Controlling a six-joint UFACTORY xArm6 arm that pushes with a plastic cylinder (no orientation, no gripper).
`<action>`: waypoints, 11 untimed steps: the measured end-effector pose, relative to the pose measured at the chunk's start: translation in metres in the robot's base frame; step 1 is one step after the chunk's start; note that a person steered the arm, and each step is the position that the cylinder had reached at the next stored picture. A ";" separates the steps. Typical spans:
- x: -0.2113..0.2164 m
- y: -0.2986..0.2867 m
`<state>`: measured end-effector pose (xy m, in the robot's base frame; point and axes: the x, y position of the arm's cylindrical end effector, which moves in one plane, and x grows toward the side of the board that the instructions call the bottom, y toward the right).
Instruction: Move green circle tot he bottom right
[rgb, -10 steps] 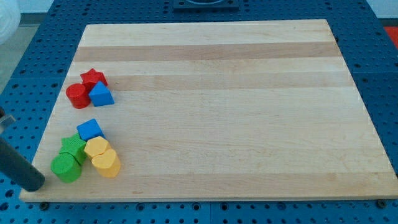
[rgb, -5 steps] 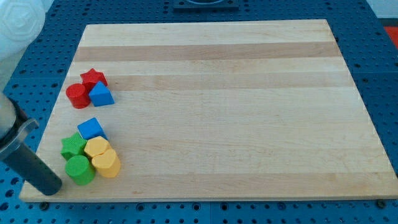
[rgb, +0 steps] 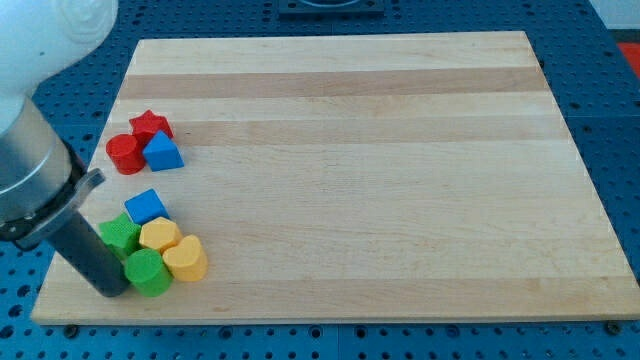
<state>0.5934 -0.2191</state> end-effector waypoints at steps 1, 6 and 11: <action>0.000 0.016; -0.011 0.087; -0.057 0.169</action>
<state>0.5362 -0.0501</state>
